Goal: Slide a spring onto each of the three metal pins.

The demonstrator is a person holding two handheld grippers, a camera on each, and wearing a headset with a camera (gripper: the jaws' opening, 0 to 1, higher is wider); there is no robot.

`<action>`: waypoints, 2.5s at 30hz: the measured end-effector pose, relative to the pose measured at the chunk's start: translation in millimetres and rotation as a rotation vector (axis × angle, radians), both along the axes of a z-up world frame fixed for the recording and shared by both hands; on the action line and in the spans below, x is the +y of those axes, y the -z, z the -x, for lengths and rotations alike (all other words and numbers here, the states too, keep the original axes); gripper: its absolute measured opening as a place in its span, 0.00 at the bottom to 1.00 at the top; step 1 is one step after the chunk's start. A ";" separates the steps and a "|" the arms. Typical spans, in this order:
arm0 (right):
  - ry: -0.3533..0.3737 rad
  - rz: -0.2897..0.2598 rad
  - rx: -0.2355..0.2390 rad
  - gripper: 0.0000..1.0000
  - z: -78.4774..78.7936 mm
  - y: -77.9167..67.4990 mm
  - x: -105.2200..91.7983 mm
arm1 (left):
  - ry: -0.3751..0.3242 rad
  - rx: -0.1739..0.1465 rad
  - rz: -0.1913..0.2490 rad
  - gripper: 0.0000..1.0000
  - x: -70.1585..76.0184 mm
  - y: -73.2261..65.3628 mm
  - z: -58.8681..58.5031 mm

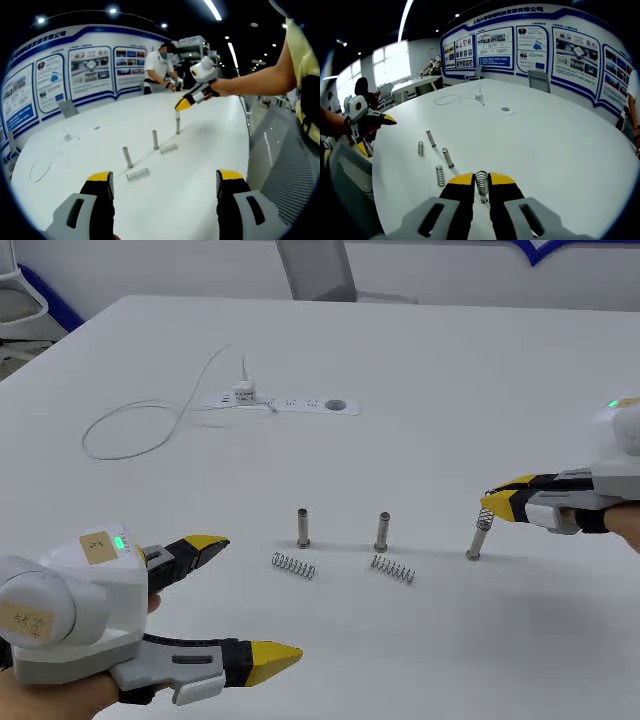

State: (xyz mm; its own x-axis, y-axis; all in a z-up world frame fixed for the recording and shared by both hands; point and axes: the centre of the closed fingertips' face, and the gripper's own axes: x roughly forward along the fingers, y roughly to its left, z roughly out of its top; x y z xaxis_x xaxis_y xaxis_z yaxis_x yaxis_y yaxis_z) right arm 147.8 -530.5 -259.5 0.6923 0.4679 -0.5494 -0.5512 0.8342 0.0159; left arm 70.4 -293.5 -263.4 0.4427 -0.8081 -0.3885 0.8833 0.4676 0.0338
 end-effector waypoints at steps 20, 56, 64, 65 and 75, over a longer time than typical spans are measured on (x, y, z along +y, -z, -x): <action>0.021 0.018 0.049 0.12 -0.9 36.7 1.7 | -0.007 0.006 0.001 0.86 1.0 1.7 0.0; -0.137 0.079 -0.024 0.19 1.5 -0.8 64.0 | -0.006 -0.003 0.012 0.86 1.0 -1.3 2.1; -0.214 0.102 0.047 0.19 9.4 24.9 90.4 | -0.015 -0.003 0.010 0.86 3.9 -1.1 2.3; -0.225 0.105 0.059 0.19 8.0 30.5 92.7 | -0.015 -0.003 0.011 0.86 3.4 -1.1 2.5; -0.284 0.142 0.130 0.17 6.2 58.2 113.3 | -0.021 -0.001 0.013 0.86 4.6 0.3 4.1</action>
